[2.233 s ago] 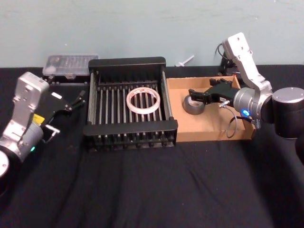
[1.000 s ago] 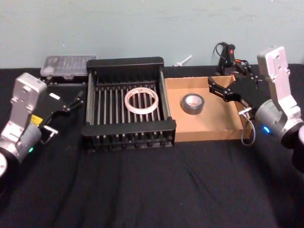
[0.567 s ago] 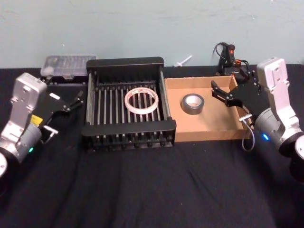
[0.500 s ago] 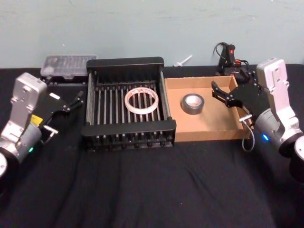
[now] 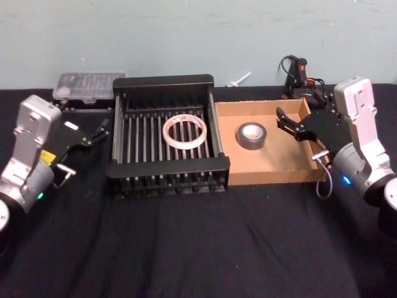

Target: Pick up the white tape and place it into the black box , Pick up the silver tape and place it into the brown box.

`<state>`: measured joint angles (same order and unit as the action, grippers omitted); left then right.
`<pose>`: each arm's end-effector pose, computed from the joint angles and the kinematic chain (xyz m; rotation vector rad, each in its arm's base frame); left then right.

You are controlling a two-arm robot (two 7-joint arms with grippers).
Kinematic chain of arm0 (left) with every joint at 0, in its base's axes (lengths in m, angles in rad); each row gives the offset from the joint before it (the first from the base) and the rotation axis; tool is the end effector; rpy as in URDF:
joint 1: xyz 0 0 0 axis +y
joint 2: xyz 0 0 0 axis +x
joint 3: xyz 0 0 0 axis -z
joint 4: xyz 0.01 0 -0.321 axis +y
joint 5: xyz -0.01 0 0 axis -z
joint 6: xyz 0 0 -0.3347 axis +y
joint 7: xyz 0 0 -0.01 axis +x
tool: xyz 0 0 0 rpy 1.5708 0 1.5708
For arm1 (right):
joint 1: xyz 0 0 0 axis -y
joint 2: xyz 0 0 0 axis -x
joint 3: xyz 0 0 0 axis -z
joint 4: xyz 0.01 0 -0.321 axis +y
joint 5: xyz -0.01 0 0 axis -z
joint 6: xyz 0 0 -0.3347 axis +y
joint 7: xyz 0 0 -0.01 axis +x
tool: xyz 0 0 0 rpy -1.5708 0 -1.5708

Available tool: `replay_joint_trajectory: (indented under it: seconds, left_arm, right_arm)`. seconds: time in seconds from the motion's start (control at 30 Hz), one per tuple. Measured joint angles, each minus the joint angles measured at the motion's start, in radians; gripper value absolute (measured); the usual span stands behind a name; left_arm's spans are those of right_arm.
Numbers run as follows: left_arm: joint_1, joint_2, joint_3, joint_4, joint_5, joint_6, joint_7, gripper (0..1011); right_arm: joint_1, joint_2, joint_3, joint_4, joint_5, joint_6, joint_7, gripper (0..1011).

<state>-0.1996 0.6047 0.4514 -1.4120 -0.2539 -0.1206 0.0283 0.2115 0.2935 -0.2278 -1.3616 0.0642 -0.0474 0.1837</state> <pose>0.3876 0.0935 -0.3322 0.3044 -0.2852 1.2480 0.4143 -0.0417 -0.3276 -0.2094 -0.1890 -1.2135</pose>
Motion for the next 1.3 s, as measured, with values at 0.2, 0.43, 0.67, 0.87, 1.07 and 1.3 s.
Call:
replay_joint_trajectory:
  seconds: [0.2, 0.43, 0.67, 0.87, 1.07, 1.3]
  left_arm:
    - [0.0, 0.0, 0.0, 0.0, 0.0, 0.0, 0.0, 1001]
    - [0.0, 0.0, 0.0, 0.0, 0.0, 0.0, 0.0, 1001]
    - [0.0, 0.0, 0.0, 0.0, 0.0, 0.0, 0.0, 1001]
    - [0.0, 0.0, 0.0, 0.0, 0.0, 0.0, 0.0, 1001]
    - [0.0, 0.0, 0.0, 0.0, 0.0, 0.0, 0.0, 1001]
    - [0.0, 0.0, 0.0, 0.0, 0.0, 0.0, 0.0, 1001]
  right_arm:
    - [0.0, 0.0, -0.001, -0.001, 0.001, 0.0, 0.0, 1002]
    - [0.0, 0.001, -0.001, -0.001, 0.002, -0.001, 0.001, 1002]
    - [0.0, 0.001, -0.001, -0.002, 0.003, -0.001, 0.001, 1002]
    - [0.0, 0.001, -0.001, -0.002, 0.004, -0.001, 0.001, 1002]
    - [0.0, 0.001, -0.001, -0.002, 0.004, -0.001, 0.001, 1002]
    - [0.0, 0.001, -0.001, -0.002, 0.004, -0.001, 0.001, 1002]
